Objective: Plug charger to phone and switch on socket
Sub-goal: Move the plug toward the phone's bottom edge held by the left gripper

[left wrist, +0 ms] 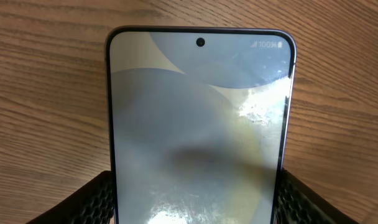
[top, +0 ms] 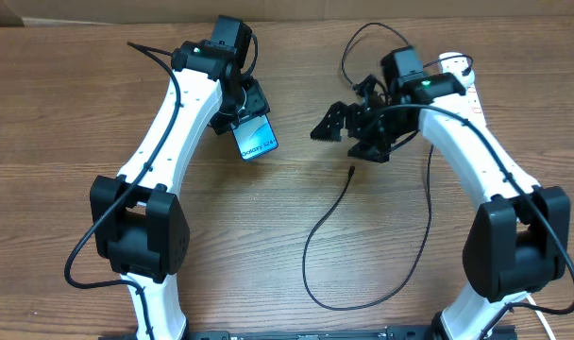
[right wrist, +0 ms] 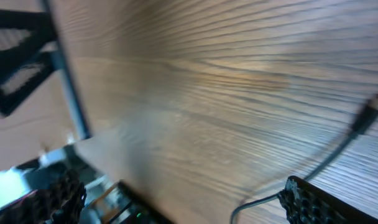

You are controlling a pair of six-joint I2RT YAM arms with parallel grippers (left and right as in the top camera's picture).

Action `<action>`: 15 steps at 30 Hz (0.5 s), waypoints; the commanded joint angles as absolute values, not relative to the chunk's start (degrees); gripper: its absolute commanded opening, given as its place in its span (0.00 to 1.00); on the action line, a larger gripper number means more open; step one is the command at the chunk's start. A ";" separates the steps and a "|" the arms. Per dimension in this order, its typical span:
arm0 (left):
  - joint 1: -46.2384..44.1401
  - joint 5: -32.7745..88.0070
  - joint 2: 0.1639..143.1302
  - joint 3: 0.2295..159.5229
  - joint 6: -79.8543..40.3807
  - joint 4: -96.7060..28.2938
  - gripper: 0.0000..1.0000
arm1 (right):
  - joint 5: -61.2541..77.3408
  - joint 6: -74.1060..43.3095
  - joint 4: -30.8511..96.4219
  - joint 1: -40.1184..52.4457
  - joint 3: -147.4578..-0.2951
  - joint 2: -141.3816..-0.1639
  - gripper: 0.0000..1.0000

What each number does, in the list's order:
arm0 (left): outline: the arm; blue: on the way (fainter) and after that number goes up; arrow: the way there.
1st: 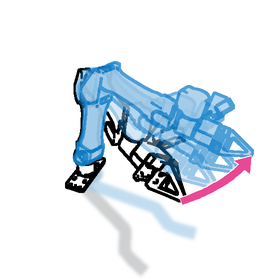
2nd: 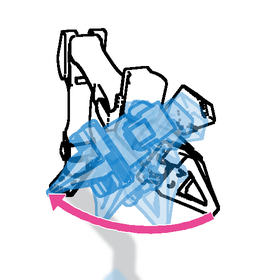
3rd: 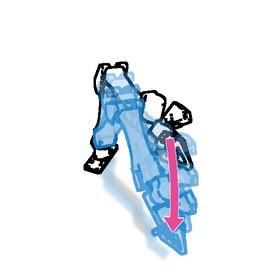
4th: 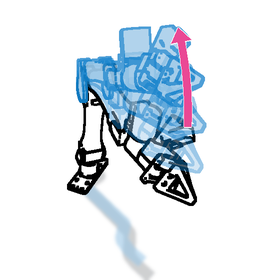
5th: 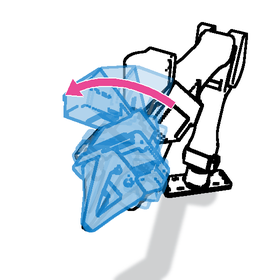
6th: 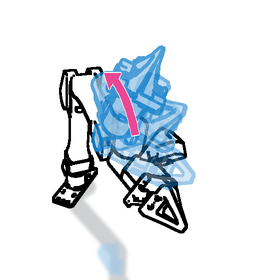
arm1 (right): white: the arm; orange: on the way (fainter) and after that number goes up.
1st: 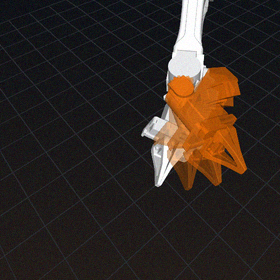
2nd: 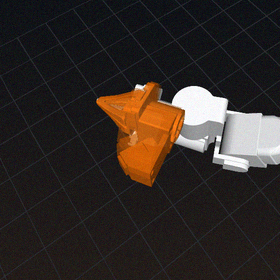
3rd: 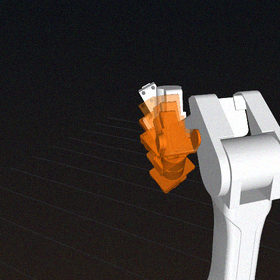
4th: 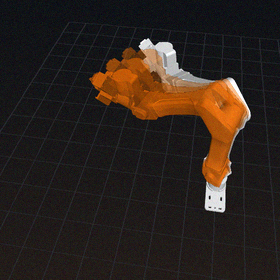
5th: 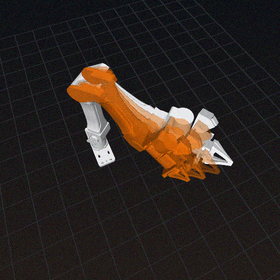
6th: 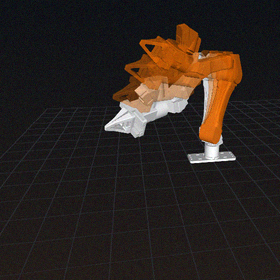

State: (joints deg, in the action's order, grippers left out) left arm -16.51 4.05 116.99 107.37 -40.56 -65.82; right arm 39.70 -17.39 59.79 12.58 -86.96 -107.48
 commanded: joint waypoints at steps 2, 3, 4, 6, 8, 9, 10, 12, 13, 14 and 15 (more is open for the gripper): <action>-16.53 10.13 115.04 107.83 -45.47 -65.69 0.52 | 48.36 -13.43 59.18 12.95 -87.72 -107.28 1.00; -16.53 11.49 115.04 107.83 -46.74 -65.71 0.52 | 48.99 -13.89 58.98 13.26 -87.72 -107.28 1.00; -16.53 12.32 115.04 107.83 -48.14 -65.76 0.52 | 50.33 -14.74 58.54 13.65 -87.72 -107.28 1.00; -16.53 13.61 115.04 107.83 -51.16 -65.76 0.52 | 52.31 -17.47 57.21 14.39 -87.72 -107.28 1.00; -16.56 14.83 115.04 107.83 -55.02 -65.71 0.52 | 52.58 -21.23 54.92 15.05 -87.72 -107.28 0.97; -16.53 15.16 115.04 107.83 -57.04 -65.71 0.52 | 52.51 -22.81 53.52 15.29 -87.72 -107.28 0.94; -16.53 15.31 115.04 107.83 -59.02 -65.76 0.52 | 52.03 -24.77 52.34 15.44 -87.72 -107.28 0.93; -16.53 15.31 115.04 107.83 -62.33 -65.80 0.51 | 50.59 -29.23 50.70 15.49 -87.72 -107.28 0.91; -16.53 15.33 115.04 107.83 -64.16 -65.82 0.50 | 49.87 -31.97 49.65 15.49 -87.72 -107.28 0.91; -16.53 15.33 115.04 107.83 -66.11 -65.93 0.50 | 49.54 -33.47 48.86 15.49 -87.72 -107.28 0.91; -16.53 15.35 115.04 107.83 -68.20 -66.02 0.50 | 49.56 -34.94 47.79 15.49 -87.72 -107.28 0.91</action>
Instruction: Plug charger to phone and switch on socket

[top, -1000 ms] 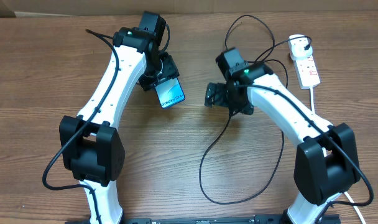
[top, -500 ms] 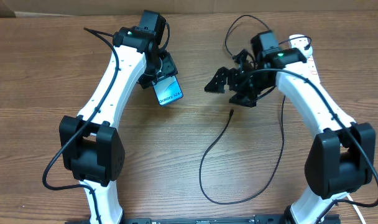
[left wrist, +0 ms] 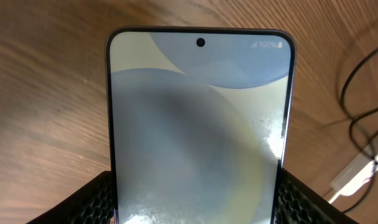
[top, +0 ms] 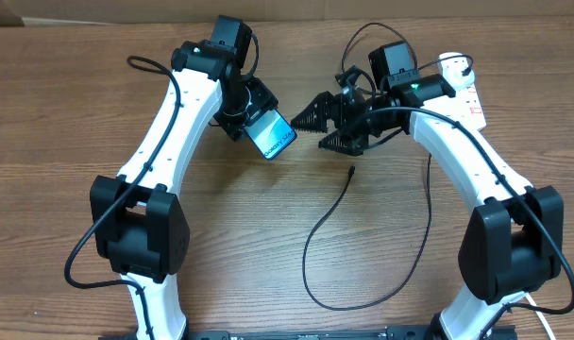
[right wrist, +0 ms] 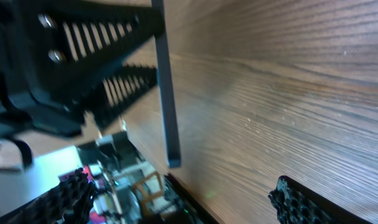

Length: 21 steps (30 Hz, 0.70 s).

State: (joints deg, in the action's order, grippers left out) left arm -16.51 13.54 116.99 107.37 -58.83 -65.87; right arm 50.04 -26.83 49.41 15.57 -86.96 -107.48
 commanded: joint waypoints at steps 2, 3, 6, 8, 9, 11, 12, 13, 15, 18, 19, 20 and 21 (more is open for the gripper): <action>-16.53 15.88 115.04 107.83 -71.99 -65.98 0.51 | 49.54 -37.43 46.11 15.59 -87.72 -107.28 0.90; -16.53 16.36 115.04 107.83 -74.02 -65.98 0.51 | 49.30 -38.46 45.32 15.70 -87.72 -107.28 0.90; -16.53 18.09 115.04 107.83 -79.83 -65.98 0.51 | 45.19 -42.59 44.16 16.08 -87.72 -107.28 0.87; -16.53 19.57 115.04 107.83 -82.28 -65.95 0.51 | 42.37 -44.23 43.88 16.58 -87.72 -107.28 0.84; -16.53 20.93 115.04 107.83 -83.96 -65.89 0.51 | 40.27 -44.95 43.75 17.26 -87.72 -107.28 0.81; -16.53 22.37 115.04 107.83 -84.49 -65.71 0.50 | 38.70 -45.01 43.53 18.09 -87.72 -107.28 0.75; -16.53 22.72 115.04 107.83 -84.49 -65.69 0.50 | 38.00 -45.04 43.40 18.52 -87.72 -107.28 0.72; -16.53 23.22 115.04 107.83 -84.49 -65.69 0.50 | 37.71 -45.04 43.09 18.92 -87.72 -107.28 0.68; -16.56 23.64 115.04 107.83 -84.49 -65.76 0.50 | 37.71 -46.17 42.59 19.62 -87.72 -107.28 0.62; -16.53 23.66 115.04 107.83 -84.93 -65.76 0.50 | 37.08 -46.98 41.52 20.23 -87.72 -107.28 0.57; -16.53 23.66 115.04 107.83 -84.99 -65.76 0.50 | 36.84 -47.18 41.15 20.32 -87.72 -107.28 0.57; -16.53 23.77 115.04 107.83 -85.38 -65.78 0.50 | 36.80 -47.66 40.93 20.29 -87.72 -107.28 0.57; -16.53 24.03 115.07 107.83 -85.69 -65.76 0.49 | 36.67 -48.23 40.93 20.29 -87.72 -107.28 0.57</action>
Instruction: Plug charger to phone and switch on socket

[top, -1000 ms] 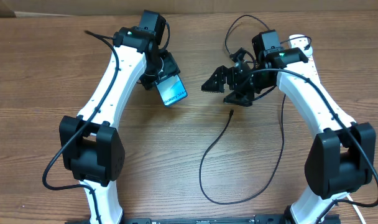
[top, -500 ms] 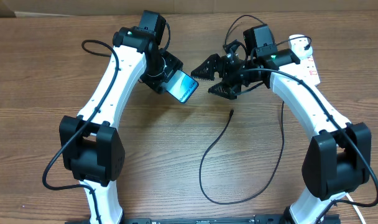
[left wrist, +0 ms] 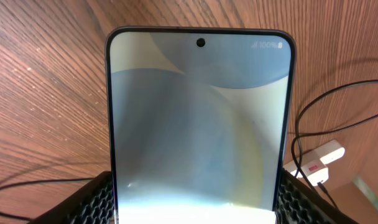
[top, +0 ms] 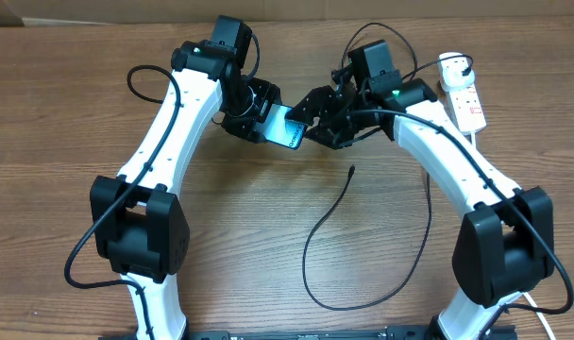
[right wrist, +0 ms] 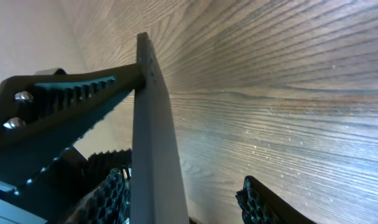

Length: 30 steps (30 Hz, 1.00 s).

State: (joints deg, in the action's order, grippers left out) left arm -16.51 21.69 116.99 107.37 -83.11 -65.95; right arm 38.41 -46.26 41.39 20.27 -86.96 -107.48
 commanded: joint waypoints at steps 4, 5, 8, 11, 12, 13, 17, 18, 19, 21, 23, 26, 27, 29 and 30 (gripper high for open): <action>-16.53 24.05 115.04 107.83 -87.90 -65.76 0.50 | 36.69 -48.47 40.53 20.29 -87.72 -107.28 0.53; -16.53 24.05 115.04 107.83 -88.29 -65.76 0.50 | 36.67 -48.45 40.53 20.29 -87.72 -107.28 0.52; -16.56 24.05 115.04 107.83 -88.77 -65.76 0.50 | 36.14 -48.45 40.53 20.29 -87.72 -107.28 0.47; -16.56 24.03 115.04 107.83 -88.82 -65.76 0.50 | 35.53 -48.45 40.49 20.29 -87.72 -107.28 0.41; -16.56 24.03 115.04 107.83 -88.99 -65.76 0.50 | 35.53 -48.42 40.40 20.29 -87.72 -107.28 0.40; -16.56 24.03 115.04 107.83 -89.58 -65.76 0.50 | 35.53 -48.40 40.21 20.29 -87.72 -107.28 0.38; -16.73 24.03 115.04 107.83 -91.98 -65.71 0.50 | 35.59 -48.18 39.24 20.32 -87.72 -107.28 0.32; -16.75 23.99 115.04 107.83 -91.98 -65.71 0.50 | 35.59 -48.14 39.22 20.32 -87.72 -107.28 0.32; -16.75 23.99 115.04 107.83 -91.98 -65.71 0.50 | 35.59 -47.88 39.22 20.32 -87.72 -107.28 0.32; -16.82 23.83 115.04 107.83 -92.03 -65.69 0.50 | 35.62 -46.59 39.27 20.32 -87.72 -107.28 0.32; -16.86 23.81 115.04 107.83 -92.88 -65.60 0.50 | 35.62 -45.54 39.29 20.32 -87.72 -107.28 0.32; -16.86 23.83 115.04 107.83 -93.03 -64.93 0.50 | 35.62 -44.38 39.29 20.32 -87.72 -107.28 0.32; -16.86 23.83 115.04 107.83 -93.01 -64.84 0.50 | 35.64 -43.33 39.33 20.32 -87.72 -107.28 0.32; -16.86 23.83 115.04 107.83 -92.77 -64.88 0.50 | 35.62 -41.74 39.51 20.32 -87.72 -107.28 0.31; -16.91 23.83 115.04 107.83 -92.55 -64.88 0.50 | 35.62 -40.73 39.62 20.32 -87.72 -107.28 0.31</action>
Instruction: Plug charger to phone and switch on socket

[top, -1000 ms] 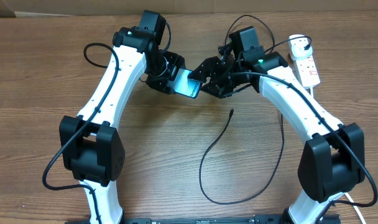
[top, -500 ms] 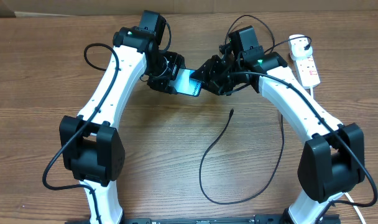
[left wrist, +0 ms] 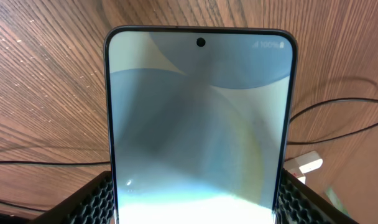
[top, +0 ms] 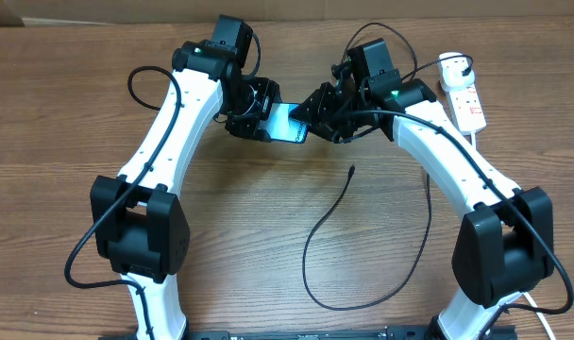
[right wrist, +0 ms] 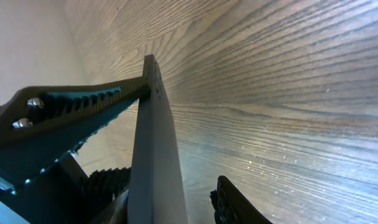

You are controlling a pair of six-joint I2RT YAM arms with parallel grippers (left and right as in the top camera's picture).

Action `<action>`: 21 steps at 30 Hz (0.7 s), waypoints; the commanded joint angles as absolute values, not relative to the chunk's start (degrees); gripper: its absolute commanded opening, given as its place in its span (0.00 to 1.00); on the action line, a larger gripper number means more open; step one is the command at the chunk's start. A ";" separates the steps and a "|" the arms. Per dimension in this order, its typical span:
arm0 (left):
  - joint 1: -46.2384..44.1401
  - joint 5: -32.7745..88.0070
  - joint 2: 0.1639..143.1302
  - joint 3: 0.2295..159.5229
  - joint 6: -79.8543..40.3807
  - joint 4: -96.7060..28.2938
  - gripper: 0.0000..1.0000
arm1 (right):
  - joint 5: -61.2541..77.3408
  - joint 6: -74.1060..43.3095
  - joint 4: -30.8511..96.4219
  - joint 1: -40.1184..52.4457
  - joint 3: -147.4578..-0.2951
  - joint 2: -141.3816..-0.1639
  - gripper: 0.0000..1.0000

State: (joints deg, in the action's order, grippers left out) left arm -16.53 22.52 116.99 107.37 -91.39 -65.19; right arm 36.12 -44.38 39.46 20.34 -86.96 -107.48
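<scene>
The phone [top: 289,124], its screen lit, hangs above the table between the two arms. My left gripper [top: 259,115] is shut on its lower part, and the screen [left wrist: 198,118] fills the left wrist view between the black fingers [left wrist: 89,199]. My right gripper [top: 317,111] is open and straddles the phone's other end. In the right wrist view the phone [right wrist: 155,155] shows edge-on, with a gap to the right finger [right wrist: 234,202]. The black charger cable [top: 317,227] lies on the table, its plug [top: 350,171] free and pointing up.
A white power strip [top: 462,94] lies at the back right, with a plug and black cable at its far end; it also shows in the left wrist view as the power strip [left wrist: 304,166]. Cable loops run behind both arms. The table is brown wood.
The right gripper's fingers stand closer together around the phone's end. The phone and both arms have barely shifted otherwise; the cable lies where it was.
First the left gripper held the phone left of centre while the open right gripper was apart, near the cable plug. Then the phone was turned toward the right gripper, which had come nearer. Later the right fingers flanked the phone's end, and now they sit tighter.
</scene>
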 commanded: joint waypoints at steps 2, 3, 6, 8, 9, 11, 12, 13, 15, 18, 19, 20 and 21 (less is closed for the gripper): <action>-17.02 23.83 115.04 107.83 -91.66 -64.90 0.50 | 35.59 -37.78 40.21 20.32 -87.72 -107.28 0.31; -17.02 23.83 115.04 107.83 -91.33 -64.90 0.51 | 35.59 -37.34 40.38 20.32 -87.72 -107.28 0.31; -17.02 23.57 115.04 107.83 -91.26 -65.58 0.51 | 35.62 -36.97 40.82 20.29 -87.72 -107.28 0.25; -17.02 23.51 115.04 107.83 -91.24 -65.65 0.51 | 35.62 -36.99 40.84 20.29 -87.72 -107.28 0.24; -17.02 23.53 115.04 107.83 -91.26 -65.71 0.51 | 35.64 -36.99 40.84 20.29 -87.72 -107.28 0.23; -17.02 23.53 115.04 107.83 -91.26 -65.73 0.51 | 35.66 -37.01 40.84 20.32 -87.72 -107.28 0.23; -17.02 23.55 115.04 107.83 -91.26 -65.73 0.51 | 35.70 -37.01 40.84 20.32 -87.72 -107.28 0.22; -17.02 23.59 115.04 107.83 -91.29 -65.73 0.51 | 36.07 -37.01 40.84 20.32 -87.72 -107.28 0.22; -17.02 23.59 115.04 107.83 -91.31 -65.71 0.51 | 36.62 -37.01 40.82 20.32 -87.72 -107.28 0.21; -17.02 23.66 115.04 107.83 -91.33 -65.49 0.51 | 37.23 -37.01 40.82 20.32 -87.72 -107.28 0.20; -17.02 23.66 115.04 107.83 -91.33 -65.49 0.51 | 37.32 -37.01 40.82 20.32 -87.72 -107.28 0.20; -17.02 23.68 115.04 107.83 -91.33 -65.49 0.51 | 37.41 -37.04 40.82 20.32 -87.72 -107.28 0.20; -17.02 23.86 115.04 107.83 -91.35 -65.47 0.51 | 37.60 -37.04 40.82 20.32 -87.72 -107.28 0.20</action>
